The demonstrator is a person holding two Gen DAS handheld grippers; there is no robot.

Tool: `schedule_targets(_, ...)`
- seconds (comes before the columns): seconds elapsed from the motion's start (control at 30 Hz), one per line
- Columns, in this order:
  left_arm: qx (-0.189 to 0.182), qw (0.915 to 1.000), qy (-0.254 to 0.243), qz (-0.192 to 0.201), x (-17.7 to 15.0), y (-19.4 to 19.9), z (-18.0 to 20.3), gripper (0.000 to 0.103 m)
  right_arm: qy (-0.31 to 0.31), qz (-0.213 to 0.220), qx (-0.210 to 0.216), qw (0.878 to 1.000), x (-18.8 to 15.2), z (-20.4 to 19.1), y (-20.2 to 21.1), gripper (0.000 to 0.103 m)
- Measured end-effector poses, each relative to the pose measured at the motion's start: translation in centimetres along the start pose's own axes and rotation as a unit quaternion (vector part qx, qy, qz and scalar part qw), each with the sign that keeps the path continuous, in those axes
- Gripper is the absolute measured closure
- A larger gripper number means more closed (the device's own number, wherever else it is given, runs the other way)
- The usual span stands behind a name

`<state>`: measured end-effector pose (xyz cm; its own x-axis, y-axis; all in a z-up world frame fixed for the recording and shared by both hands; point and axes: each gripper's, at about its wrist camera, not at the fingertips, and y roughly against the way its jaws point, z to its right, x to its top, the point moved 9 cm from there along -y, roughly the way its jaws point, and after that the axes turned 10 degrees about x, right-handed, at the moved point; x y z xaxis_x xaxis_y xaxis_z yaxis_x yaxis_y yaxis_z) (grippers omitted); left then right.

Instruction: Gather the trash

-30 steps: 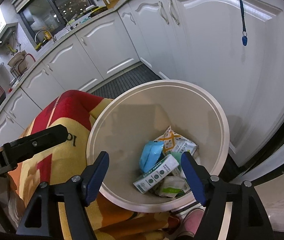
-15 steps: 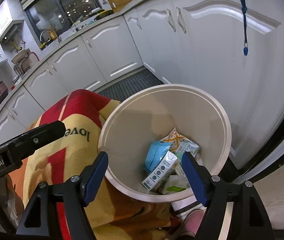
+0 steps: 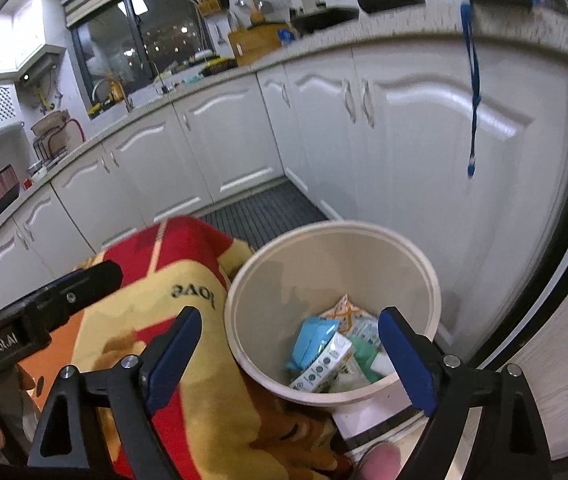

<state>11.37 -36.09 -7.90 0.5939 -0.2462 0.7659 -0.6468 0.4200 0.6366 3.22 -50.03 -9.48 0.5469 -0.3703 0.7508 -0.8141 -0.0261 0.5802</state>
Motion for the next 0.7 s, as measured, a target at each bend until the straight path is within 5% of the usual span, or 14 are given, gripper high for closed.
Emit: schedule_targets(0.7, 0.058, 0.9947, -0.011, 0.085, 0.6, 8.1, -2.0, 0.024, 0.038, 0.099, -0.039, 0.994, 1.8, -4.0, 7.9, 0.004)
